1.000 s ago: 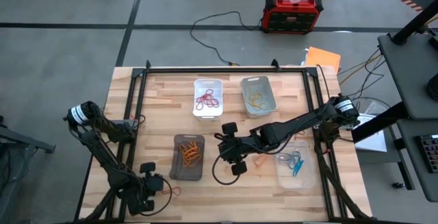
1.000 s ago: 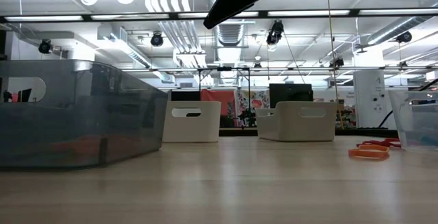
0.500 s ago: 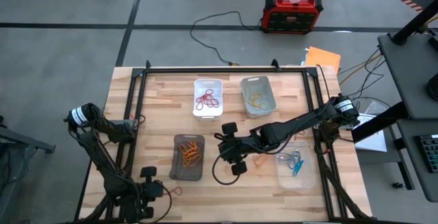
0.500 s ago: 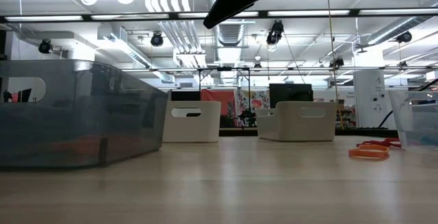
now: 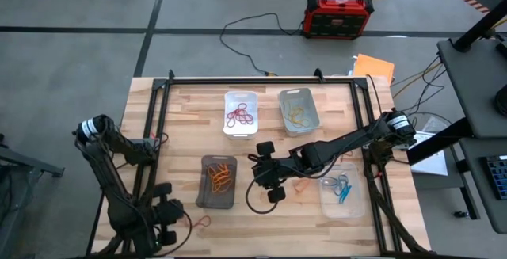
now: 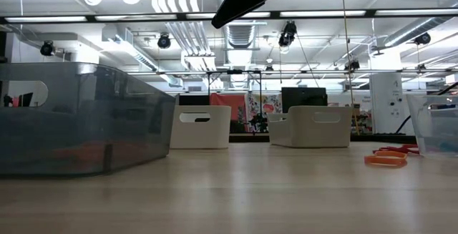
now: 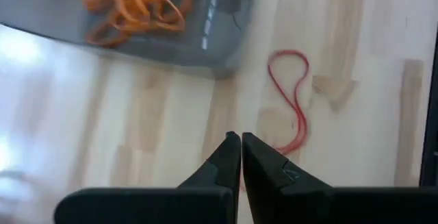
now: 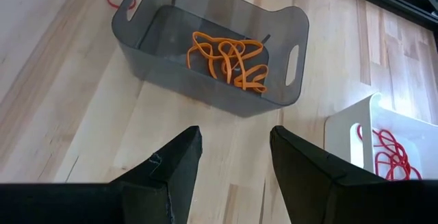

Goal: Sort rubber bands into baskets
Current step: Put the red rubber band into the white bin

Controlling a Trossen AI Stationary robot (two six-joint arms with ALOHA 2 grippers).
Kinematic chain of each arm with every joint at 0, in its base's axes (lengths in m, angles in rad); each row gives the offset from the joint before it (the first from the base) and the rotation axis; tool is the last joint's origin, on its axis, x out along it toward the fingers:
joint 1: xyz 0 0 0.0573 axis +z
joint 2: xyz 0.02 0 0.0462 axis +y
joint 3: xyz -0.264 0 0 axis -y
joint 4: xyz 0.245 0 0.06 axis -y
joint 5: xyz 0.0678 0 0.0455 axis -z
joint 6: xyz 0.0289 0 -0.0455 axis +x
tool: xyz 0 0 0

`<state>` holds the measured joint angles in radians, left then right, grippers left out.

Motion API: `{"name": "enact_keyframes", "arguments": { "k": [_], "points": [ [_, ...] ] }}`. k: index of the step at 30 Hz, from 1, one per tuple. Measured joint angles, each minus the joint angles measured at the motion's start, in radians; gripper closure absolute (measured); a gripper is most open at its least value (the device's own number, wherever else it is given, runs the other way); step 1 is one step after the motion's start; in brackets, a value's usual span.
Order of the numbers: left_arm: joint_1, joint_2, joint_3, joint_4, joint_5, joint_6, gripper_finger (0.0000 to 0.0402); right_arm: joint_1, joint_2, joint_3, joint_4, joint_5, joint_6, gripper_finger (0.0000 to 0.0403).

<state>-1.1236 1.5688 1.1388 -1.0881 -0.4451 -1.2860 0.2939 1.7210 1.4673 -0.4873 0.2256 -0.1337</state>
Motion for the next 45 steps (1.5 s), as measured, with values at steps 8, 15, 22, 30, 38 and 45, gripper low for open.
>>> {"name": "enact_keyframes", "arguments": {
  "k": [8,15,22,30,38,45],
  "points": [
    [-0.007,0.01,0.087,-0.043,0.007,0.048,0.0401,0.0,0.0,0.0,0.004,0.0,-0.005,0.0232],
    [-0.007,0.065,-0.008,0.03,0.039,-0.015,0.0363,0.0,0.0,0.0,0.007,0.0,-0.009,0.0232],
    [-0.007,0.066,-0.139,0.272,0.048,-0.021,0.0268,0.0,0.0,0.0,0.008,-0.001,-0.008,0.0232],
    [-0.007,0.066,-0.256,0.497,0.098,0.038,0.0208,0.0,0.0,0.0,0.009,-0.001,-0.007,0.0232],
    [-0.007,0.097,-0.31,0.563,0.119,0.086,0.0216,0.0,0.0,0.0,0.009,-0.001,-0.008,0.0232],
    [-0.007,0.161,-0.292,0.565,0.136,0.167,0.0233,0.0,0.0,0.0,0.008,-0.001,-0.008,0.0232]
  ]
}}
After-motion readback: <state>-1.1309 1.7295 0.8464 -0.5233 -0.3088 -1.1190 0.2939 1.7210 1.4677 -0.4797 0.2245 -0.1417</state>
